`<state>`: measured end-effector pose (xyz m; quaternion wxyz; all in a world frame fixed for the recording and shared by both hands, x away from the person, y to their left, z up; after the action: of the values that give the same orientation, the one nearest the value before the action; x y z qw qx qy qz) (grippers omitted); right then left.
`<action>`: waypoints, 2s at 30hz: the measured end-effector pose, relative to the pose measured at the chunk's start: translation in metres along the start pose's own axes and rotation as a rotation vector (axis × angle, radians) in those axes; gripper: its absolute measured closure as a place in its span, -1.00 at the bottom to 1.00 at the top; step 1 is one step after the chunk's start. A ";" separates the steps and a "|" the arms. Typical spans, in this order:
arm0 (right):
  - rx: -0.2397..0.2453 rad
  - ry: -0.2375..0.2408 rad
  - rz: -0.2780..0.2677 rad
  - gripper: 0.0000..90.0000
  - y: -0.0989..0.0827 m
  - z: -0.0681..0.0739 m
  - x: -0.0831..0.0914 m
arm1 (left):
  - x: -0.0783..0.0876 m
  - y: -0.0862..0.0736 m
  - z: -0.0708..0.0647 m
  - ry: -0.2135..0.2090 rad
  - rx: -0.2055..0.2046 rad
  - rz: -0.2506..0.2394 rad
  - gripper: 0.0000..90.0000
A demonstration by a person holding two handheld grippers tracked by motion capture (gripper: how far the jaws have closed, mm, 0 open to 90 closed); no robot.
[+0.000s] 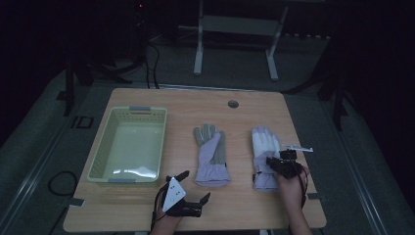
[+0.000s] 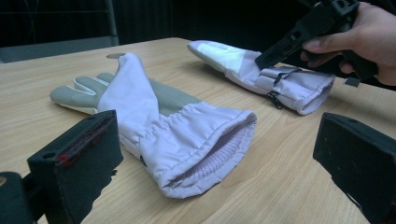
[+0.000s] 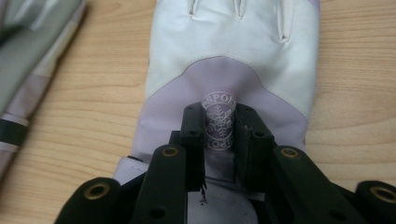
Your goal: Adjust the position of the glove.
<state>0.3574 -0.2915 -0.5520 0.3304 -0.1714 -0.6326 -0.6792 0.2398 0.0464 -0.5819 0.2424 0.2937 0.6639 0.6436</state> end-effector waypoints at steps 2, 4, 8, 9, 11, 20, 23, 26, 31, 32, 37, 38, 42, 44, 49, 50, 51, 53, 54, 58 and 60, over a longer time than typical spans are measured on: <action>0.000 -0.002 -0.005 0.61 -0.002 0.000 -0.003 | 0.000 0.000 0.000 0.000 0.002 0.002 -0.97; -0.001 0.006 -0.017 0.52 -0.003 -0.001 -0.003 | 0.000 0.000 0.001 0.001 0.005 -0.001 -0.97; 0.022 0.046 -0.079 0.46 0.003 -0.002 0.009 | 0.000 0.000 0.000 -0.005 0.004 -0.003 -0.97; 0.031 0.069 -0.090 0.44 0.005 -0.002 0.011 | 0.000 0.000 0.000 -0.002 0.003 -0.003 -0.97; 0.072 0.075 -0.104 0.36 0.010 -0.006 0.016 | 0.000 0.000 0.000 0.003 0.004 -0.003 -0.97; 0.136 0.127 -0.064 0.11 0.019 -0.013 0.019 | 0.000 0.000 -0.002 0.012 -0.017 -0.002 -0.97; 0.186 0.116 -0.031 0.10 0.014 -0.010 0.009 | 0.001 0.000 -0.002 0.010 -0.012 0.001 -0.97; 0.185 0.117 0.009 0.12 0.007 -0.013 -0.003 | 0.001 0.000 -0.001 0.007 -0.002 -0.003 -0.97; 0.173 0.114 0.007 0.06 0.000 -0.014 -0.011 | 0.001 0.000 -0.001 0.009 -0.008 0.001 -0.97; 0.178 0.122 0.004 -0.07 -0.001 -0.014 -0.011 | 0.001 0.000 -0.001 0.008 -0.008 0.001 -0.97; 0.216 0.143 0.000 -0.25 -0.006 -0.009 -0.014 | 0.001 0.000 -0.001 0.008 -0.003 0.000 -0.97; 0.223 0.143 -0.003 -0.24 -0.006 -0.009 -0.014 | 0.000 0.000 -0.001 0.007 -0.004 0.001 -0.97; 0.158 0.155 -0.004 0.32 -0.006 -0.015 -0.012 | 0.000 0.000 -0.001 0.007 -0.003 0.003 -0.97; 0.115 0.175 0.012 0.42 -0.004 -0.018 -0.011 | 0.000 0.000 -0.001 0.008 -0.002 0.005 -0.97; 0.118 0.160 0.014 0.67 0.001 -0.013 -0.006 | 0.000 0.000 -0.001 0.009 -0.001 0.005 -0.97; 0.113 0.158 0.009 0.69 0.003 -0.014 -0.004 | 0.000 0.000 -0.001 0.009 0.000 0.004 -0.97; 0.108 0.158 0.009 0.70 0.005 -0.014 -0.002 | 0.000 0.000 -0.001 0.009 0.000 0.006 -0.97; 0.094 0.156 -0.002 0.72 0.009 -0.016 0.002 | 0.000 0.000 -0.001 0.009 0.000 0.007 -0.97; 0.097 0.159 -0.004 0.72 0.011 -0.016 0.004 | 0.000 0.000 -0.001 0.008 0.001 0.007 -0.97; 0.112 0.136 -0.019 0.74 0.023 -0.012 0.014 | 0.000 0.000 0.000 0.010 0.003 0.007 -0.97; 0.110 0.133 -0.030 0.75 0.031 -0.010 0.019 | 0.000 0.000 0.000 0.012 0.002 0.007 -0.97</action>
<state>0.3659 -0.3048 -0.5182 0.3704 -0.0982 -0.6480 -0.6582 0.2394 0.0462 -0.5819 0.2359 0.2926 0.6650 0.6454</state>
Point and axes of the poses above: each handheld gripper's, and its own axes: x roughly backward along the jaws, y roughly out of its top, z roughly to its left, the point moved 3 cm from there along -x, roughly forward along the jaws, and after that the axes turned 8 degrees about -z, right-handed, at the moved point
